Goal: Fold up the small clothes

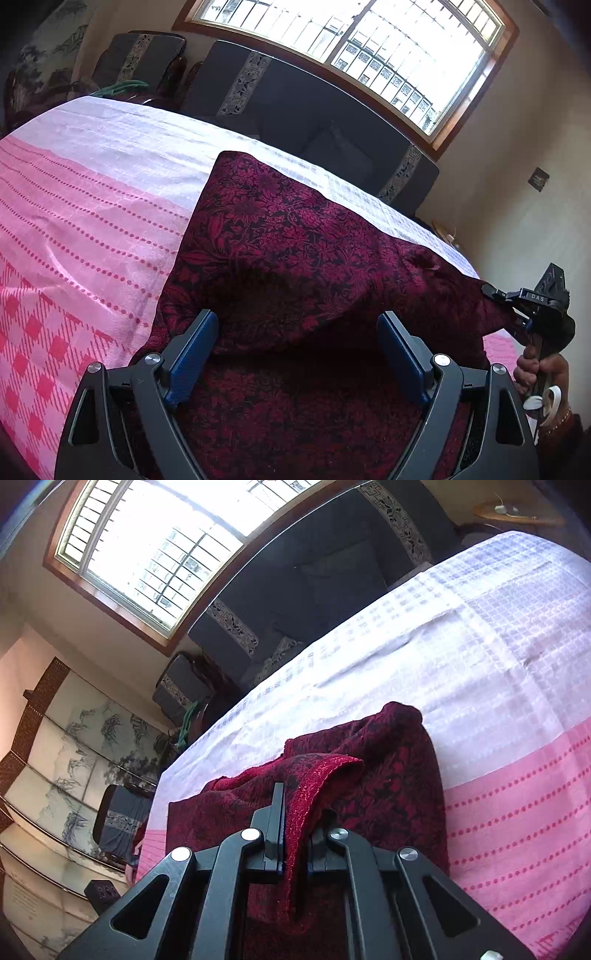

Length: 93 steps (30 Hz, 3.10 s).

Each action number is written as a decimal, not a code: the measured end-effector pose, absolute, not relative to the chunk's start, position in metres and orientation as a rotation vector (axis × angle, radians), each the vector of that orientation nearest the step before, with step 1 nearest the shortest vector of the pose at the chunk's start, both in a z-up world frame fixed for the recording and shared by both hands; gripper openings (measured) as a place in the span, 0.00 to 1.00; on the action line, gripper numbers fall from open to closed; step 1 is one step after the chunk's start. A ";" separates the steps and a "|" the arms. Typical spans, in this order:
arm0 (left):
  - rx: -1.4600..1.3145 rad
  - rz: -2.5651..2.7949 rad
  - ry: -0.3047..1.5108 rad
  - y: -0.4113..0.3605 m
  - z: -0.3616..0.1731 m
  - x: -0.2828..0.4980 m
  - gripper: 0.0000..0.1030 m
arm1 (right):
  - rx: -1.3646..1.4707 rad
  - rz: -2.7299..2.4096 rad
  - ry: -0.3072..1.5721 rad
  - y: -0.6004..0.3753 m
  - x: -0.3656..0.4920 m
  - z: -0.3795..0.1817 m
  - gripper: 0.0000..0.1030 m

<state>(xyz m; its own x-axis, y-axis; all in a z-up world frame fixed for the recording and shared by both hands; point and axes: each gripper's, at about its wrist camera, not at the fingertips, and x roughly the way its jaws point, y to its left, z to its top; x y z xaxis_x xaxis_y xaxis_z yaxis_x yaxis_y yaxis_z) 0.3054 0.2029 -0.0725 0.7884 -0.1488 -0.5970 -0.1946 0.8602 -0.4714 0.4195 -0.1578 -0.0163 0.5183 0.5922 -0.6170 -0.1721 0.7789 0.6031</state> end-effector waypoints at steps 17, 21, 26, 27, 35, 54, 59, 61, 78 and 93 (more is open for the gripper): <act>-0.530 0.041 0.703 0.201 -0.070 0.314 0.85 | 0.647 0.509 1.036 -0.202 0.433 -0.088 0.08; -0.436 0.037 0.727 0.190 -0.052 0.301 0.85 | 0.629 0.411 0.945 -0.237 0.387 -0.048 0.19; -0.333 -0.061 0.631 0.173 -0.006 0.214 0.85 | 0.469 0.597 0.887 -0.268 0.257 0.002 0.34; -0.308 -0.066 0.628 0.172 -0.001 0.196 0.85 | 0.432 0.631 0.898 -0.273 0.228 0.002 0.42; -0.375 -0.138 0.694 0.183 -0.008 0.075 0.85 | 0.411 0.585 0.984 -0.326 0.060 -0.058 0.62; -0.746 -0.269 0.976 0.192 -0.099 -0.010 0.85 | 0.566 0.612 1.038 -0.290 0.060 -0.116 0.29; -0.850 -0.259 0.923 0.197 -0.107 -0.005 0.85 | 0.541 0.628 1.046 -0.283 0.058 -0.120 0.16; -0.918 -0.278 0.892 0.203 -0.108 -0.005 0.85 | 0.535 0.636 1.041 -0.282 0.055 -0.118 0.14; -0.672 -0.281 0.915 0.180 -0.091 -0.001 0.39 | 0.621 0.648 1.009 -0.302 0.057 -0.117 0.31; -0.837 -0.331 0.953 0.182 -0.111 0.007 0.10 | 0.544 0.667 1.026 -0.283 0.055 -0.112 0.09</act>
